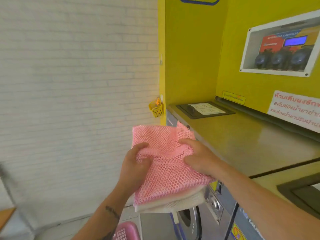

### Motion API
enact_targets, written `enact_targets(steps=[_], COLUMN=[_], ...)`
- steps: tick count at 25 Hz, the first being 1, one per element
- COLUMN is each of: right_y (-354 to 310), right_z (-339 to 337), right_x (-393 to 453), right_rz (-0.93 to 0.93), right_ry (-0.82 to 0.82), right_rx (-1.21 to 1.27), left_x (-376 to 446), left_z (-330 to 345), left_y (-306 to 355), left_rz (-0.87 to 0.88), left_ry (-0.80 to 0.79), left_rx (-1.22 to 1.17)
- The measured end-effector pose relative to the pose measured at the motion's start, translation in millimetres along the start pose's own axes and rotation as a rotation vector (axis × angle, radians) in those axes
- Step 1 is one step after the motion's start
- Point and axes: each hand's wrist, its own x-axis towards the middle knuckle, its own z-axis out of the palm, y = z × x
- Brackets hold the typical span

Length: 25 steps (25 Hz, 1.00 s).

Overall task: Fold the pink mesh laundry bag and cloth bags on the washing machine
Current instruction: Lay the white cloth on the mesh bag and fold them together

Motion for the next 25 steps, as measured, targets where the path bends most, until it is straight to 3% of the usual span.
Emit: enact_targets(steps=[4,8,13,17,20,25], right_y=[14,49,154,231,270,331], right_z=[92,209,408,554,630,708], right_x=[23,43,74,77,69,68], right_rz=[-0.107,-0.036,0.108,0.265,0.386,0.450], right_ry=[-0.009,-0.073,-0.097,-0.231,-0.394,-0.459], right_rx=[-0.055,0.017,0.003,-0.071,-0.097,-0.166], left_x=[-2,1,15,-2,-22,-31], left_z=[-50,-93,-126,-155,-167,-154], left_y=[-54,-149,-364,-528,-619,-720], left_rz=[-0.121,-0.226,-0.341,-0.688,-0.881,-0.946], left_ry=[0.044,0.048,-0.065,-0.108,-0.156,-0.229], left_rx=[0.049,0.139,0.105,0.024,-0.054,-0.021])
